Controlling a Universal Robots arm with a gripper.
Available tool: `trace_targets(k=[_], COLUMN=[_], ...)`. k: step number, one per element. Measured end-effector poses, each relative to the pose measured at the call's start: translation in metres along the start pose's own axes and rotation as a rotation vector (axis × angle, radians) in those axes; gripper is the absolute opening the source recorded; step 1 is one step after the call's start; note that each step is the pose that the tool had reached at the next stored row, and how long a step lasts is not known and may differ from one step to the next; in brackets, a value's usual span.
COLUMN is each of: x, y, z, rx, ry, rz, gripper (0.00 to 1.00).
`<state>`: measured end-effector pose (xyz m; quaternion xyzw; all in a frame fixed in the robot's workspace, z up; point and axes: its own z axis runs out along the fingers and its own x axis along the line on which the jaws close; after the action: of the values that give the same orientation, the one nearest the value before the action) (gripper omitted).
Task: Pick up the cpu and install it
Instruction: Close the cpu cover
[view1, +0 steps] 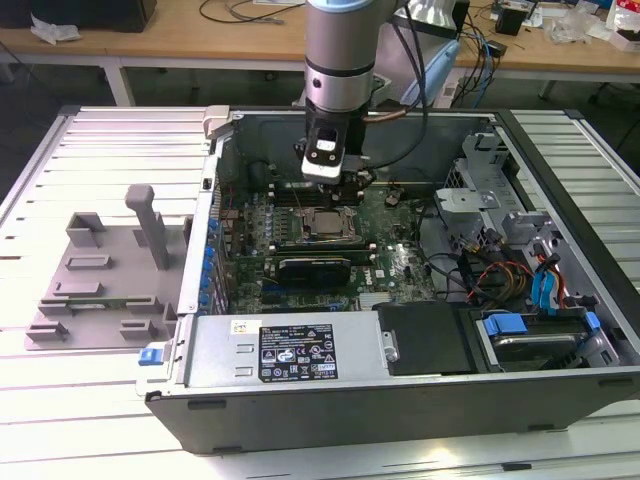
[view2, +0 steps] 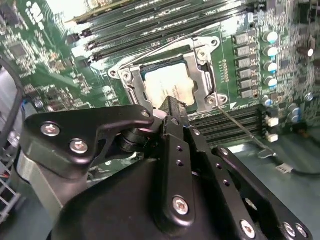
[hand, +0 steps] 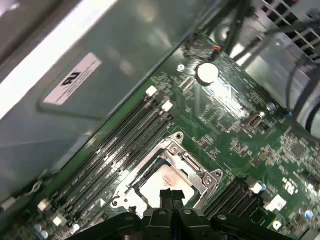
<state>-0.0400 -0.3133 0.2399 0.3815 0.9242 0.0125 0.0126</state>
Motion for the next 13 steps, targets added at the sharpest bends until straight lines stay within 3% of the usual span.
trace_targets(k=[2,8,13], x=[0.0,0.0,0.0001], y=[0.0,-0.0001,-0.0001], z=[0.0001,0.0017,0.0035], rx=[-0.0003,-0.0016,-0.0029], ry=[0.0011,0.0077,0.0107], rz=[-0.039,-0.239,-0.331], gripper=[0.11,0.11,0.11])
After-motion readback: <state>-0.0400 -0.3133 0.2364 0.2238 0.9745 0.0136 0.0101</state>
